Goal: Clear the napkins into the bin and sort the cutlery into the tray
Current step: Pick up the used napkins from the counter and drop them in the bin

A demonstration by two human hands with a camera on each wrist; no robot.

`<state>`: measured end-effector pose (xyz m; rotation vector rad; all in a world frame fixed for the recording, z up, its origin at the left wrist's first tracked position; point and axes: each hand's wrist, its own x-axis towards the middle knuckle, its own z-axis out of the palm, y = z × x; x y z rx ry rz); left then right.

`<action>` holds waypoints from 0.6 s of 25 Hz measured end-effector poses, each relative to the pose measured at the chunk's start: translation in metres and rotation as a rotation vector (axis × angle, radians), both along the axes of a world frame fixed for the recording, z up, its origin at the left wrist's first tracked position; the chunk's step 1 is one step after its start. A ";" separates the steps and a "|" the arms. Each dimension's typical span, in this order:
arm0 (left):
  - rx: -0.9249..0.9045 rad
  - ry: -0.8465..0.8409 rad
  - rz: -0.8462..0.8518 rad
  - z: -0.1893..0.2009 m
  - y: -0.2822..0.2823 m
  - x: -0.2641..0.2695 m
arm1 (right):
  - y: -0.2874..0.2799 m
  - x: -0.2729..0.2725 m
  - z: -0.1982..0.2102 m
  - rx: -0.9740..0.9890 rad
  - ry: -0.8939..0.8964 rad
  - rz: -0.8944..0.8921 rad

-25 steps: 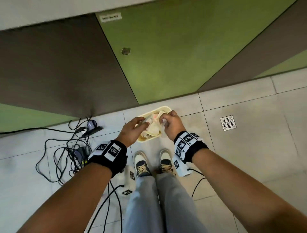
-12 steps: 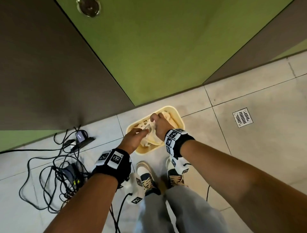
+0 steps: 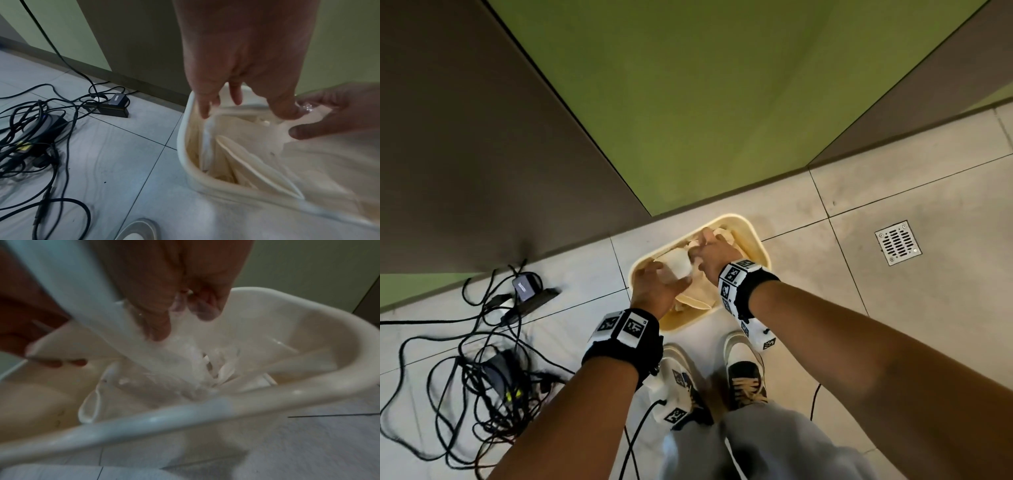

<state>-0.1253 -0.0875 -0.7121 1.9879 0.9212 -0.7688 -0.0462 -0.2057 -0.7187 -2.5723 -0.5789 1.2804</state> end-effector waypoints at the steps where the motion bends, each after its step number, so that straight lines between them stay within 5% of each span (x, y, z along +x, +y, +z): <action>1: 0.021 -0.016 -0.073 -0.004 -0.002 -0.003 | -0.001 -0.001 -0.006 -0.006 0.032 -0.053; 5: 0.009 0.044 -0.326 -0.009 -0.009 -0.014 | -0.005 -0.014 -0.016 -0.053 0.162 -0.256; 10: 0.004 0.021 -0.209 0.007 -0.007 -0.027 | -0.019 -0.016 0.000 -0.033 0.047 -0.290; 15: 0.061 -0.070 -0.161 0.076 -0.012 -0.017 | -0.044 -0.017 0.056 0.015 -0.015 -0.313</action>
